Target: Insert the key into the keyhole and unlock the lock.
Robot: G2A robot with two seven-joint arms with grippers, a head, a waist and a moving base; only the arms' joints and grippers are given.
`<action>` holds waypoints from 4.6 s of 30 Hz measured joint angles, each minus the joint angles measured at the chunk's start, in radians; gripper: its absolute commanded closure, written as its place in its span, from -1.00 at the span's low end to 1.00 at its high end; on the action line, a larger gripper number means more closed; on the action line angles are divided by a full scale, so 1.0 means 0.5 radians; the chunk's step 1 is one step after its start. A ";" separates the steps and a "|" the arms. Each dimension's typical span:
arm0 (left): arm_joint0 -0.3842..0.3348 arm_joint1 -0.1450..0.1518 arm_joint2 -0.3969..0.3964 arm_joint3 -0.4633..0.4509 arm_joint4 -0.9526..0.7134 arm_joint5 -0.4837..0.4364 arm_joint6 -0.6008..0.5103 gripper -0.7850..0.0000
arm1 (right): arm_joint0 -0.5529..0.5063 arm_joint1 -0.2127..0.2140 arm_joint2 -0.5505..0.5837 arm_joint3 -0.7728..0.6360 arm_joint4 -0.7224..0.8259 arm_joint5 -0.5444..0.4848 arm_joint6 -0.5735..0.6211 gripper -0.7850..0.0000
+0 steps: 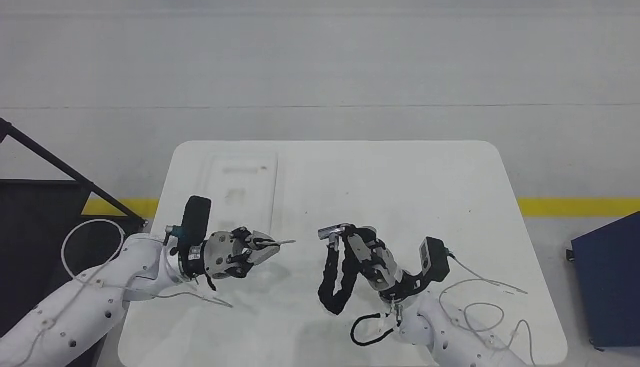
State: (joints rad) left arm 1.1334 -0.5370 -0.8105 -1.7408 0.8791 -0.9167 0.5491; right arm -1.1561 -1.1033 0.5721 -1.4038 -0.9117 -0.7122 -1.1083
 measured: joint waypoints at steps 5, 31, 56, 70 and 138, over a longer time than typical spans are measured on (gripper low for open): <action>-0.069 -0.075 0.082 0.009 -0.175 0.025 -0.213 1.00 | 0.000 0.000 0.000 0.000 0.000 0.000 0.000 1.00; -0.069 -0.311 0.131 0.290 -0.339 -0.192 -0.241 1.00 | 0.000 0.000 0.000 0.000 0.000 0.000 0.000 1.00; -0.118 -0.383 0.261 0.326 -0.603 -0.191 -0.324 1.00 | -0.008 -0.001 0.006 -0.013 0.006 0.013 0.023 1.00; -0.132 -0.376 0.288 0.338 -0.656 -0.191 -0.317 1.00 | -0.126 -0.019 0.166 -0.110 -0.035 -0.026 0.213 1.00; -0.829 -0.118 1.251 0.478 -0.152 -0.191 0.517 1.00 | -0.192 -0.087 0.460 -0.029 -0.032 -0.600 0.602 1.00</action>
State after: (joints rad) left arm 0.7190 -0.5961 -0.1848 -1.5019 0.8033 -1.0123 0.8077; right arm -1.2521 -1.1467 0.8019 -1.4183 -0.9278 -1.0123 -0.8075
